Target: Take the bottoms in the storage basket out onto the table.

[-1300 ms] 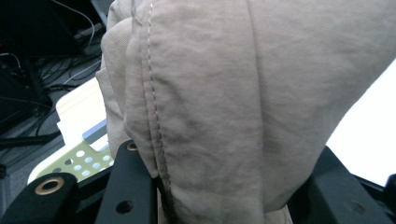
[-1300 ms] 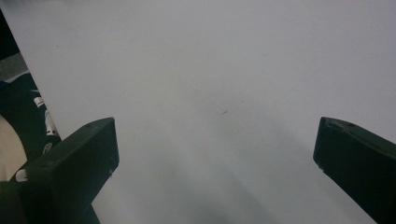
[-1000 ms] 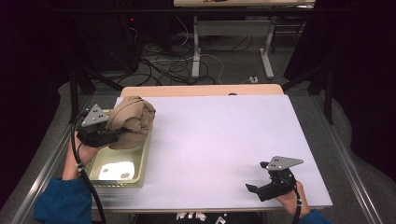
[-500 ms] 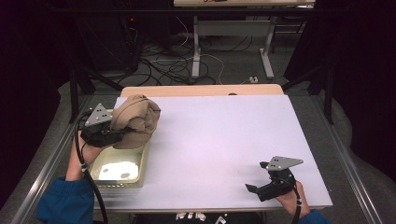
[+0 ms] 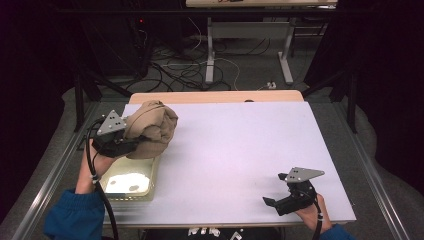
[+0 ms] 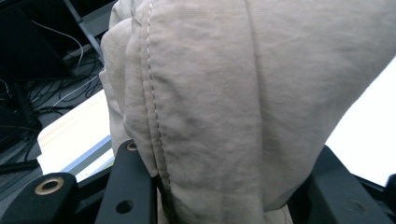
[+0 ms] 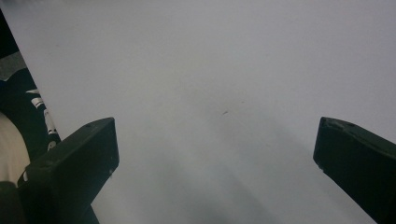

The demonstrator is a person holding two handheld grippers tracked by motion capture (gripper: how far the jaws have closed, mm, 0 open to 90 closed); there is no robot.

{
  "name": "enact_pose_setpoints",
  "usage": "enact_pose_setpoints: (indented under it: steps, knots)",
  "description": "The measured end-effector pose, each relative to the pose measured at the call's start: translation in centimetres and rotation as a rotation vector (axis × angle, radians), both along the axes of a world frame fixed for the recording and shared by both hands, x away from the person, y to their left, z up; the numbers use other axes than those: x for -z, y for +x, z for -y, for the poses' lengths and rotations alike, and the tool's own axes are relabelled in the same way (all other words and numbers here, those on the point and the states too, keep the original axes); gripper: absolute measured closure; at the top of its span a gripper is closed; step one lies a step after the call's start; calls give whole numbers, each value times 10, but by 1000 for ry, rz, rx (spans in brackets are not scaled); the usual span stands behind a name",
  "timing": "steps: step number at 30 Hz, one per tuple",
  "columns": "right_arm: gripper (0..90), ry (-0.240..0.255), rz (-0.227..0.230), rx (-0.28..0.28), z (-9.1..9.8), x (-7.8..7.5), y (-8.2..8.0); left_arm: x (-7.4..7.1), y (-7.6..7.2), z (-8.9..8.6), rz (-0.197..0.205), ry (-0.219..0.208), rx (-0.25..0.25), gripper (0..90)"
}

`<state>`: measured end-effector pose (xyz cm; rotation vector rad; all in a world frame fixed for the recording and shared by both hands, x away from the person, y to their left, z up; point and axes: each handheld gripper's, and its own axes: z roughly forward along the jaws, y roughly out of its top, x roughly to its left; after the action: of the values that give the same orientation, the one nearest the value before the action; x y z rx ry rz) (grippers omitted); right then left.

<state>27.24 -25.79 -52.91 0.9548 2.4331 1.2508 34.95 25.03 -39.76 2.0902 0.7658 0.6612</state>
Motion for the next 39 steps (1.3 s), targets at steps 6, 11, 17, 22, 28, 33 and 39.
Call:
enact_pose_setpoints:
  steps: [6,11,17,22,28,33,39]
  knots:
    - [0,-1,-2,0,0,0,0,-1,0,4,7,-10,6,582]
    - [0,-14,-7,-2,0,-1,0,-4,-2,10,12,0,24,582]
    - [0,-9,-13,3,0,-1,-1,-7,-3,17,23,-8,40,582]
    - [0,-9,-13,3,0,-1,-1,-10,-4,22,33,-14,58,583]
    - [0,-3,-1,7,0,-1,-1,-12,-5,29,39,-17,75,583]
    - [0,-6,-1,6,-1,0,-1,-13,-4,34,39,-24,82,582]
    - [0,-6,0,4,-1,0,0,-13,-3,40,40,-35,97,582]
